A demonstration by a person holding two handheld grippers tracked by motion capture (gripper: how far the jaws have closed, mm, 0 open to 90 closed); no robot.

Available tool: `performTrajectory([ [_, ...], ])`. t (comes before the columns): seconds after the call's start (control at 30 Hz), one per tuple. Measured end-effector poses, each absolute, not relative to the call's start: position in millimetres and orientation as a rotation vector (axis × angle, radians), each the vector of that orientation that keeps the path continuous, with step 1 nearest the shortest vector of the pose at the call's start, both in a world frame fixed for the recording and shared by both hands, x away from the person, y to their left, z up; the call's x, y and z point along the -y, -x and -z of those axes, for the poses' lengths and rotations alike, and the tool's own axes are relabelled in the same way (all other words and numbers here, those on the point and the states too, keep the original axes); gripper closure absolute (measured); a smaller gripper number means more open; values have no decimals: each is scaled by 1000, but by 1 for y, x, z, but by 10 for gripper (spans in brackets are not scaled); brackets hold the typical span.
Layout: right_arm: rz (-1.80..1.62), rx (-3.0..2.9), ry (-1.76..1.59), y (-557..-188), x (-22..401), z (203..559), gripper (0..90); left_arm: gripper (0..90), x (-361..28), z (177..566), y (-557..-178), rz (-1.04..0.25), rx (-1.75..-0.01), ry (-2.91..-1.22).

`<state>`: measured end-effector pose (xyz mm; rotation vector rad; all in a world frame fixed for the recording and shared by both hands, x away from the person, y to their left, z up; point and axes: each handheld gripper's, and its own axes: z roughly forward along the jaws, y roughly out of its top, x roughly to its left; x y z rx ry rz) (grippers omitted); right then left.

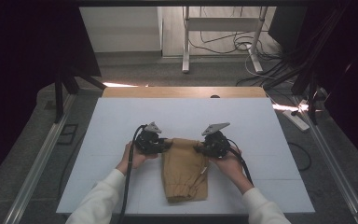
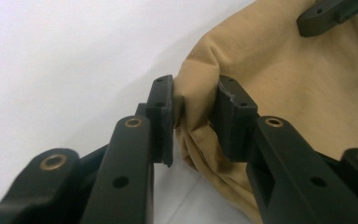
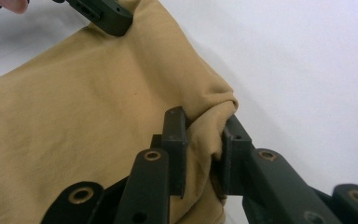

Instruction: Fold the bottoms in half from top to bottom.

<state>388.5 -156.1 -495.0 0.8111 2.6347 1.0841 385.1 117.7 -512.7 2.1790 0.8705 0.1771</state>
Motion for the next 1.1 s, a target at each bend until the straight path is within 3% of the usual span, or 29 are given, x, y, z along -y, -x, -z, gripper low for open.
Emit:
performTrajectory([
  [1.1,-1130,-2542,-845,-432,154,481,760,688,-119,499,-430,-248,-877,-2132],
])
